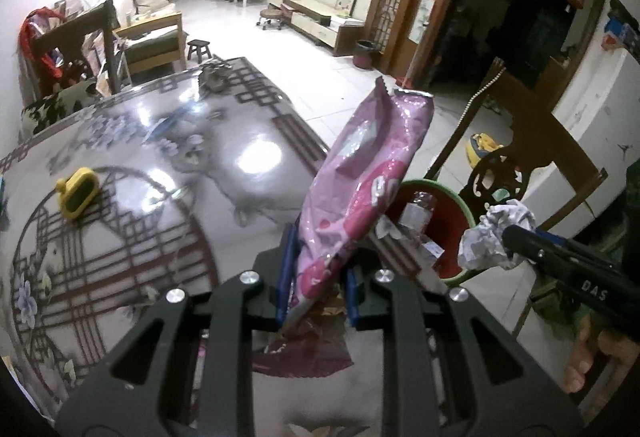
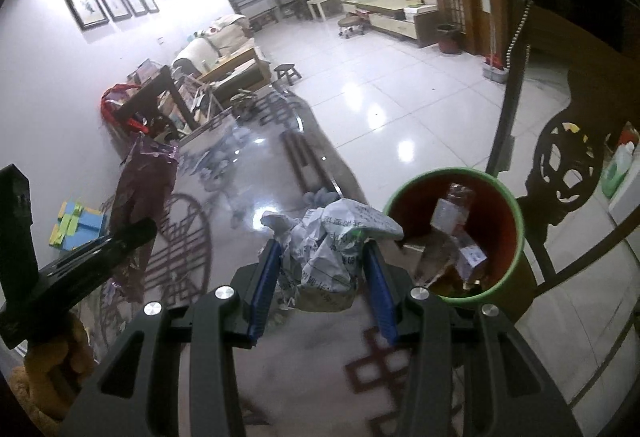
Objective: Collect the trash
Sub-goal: 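Carry the pink wrapper and crumpled foil over the red bin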
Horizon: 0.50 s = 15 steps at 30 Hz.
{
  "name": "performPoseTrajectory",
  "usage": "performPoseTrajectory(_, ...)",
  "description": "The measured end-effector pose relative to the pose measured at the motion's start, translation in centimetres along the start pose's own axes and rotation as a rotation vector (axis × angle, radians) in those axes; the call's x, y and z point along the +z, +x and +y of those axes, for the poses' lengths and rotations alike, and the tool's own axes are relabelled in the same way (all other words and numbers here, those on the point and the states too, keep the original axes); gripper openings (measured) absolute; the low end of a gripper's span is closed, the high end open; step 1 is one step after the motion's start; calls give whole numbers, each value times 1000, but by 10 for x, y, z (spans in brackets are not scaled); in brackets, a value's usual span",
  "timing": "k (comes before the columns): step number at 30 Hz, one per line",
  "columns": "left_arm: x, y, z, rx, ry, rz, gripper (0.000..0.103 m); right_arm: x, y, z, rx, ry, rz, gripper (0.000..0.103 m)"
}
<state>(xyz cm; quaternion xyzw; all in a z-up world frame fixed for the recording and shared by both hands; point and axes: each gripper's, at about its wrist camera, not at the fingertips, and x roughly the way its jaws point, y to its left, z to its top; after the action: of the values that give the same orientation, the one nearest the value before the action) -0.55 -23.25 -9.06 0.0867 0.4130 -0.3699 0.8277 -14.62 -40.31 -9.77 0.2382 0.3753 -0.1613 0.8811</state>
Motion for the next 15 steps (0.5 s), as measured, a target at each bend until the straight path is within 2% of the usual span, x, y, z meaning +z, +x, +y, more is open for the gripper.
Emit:
performPoseTrajectory(8,9,11,-13,-17,27,9,21,6,0,-24,-30,21,-6,42)
performPoseTrajectory(15,9,23,-18,-17,35,33,21,16,-5,-68,-116,91,-31,43)
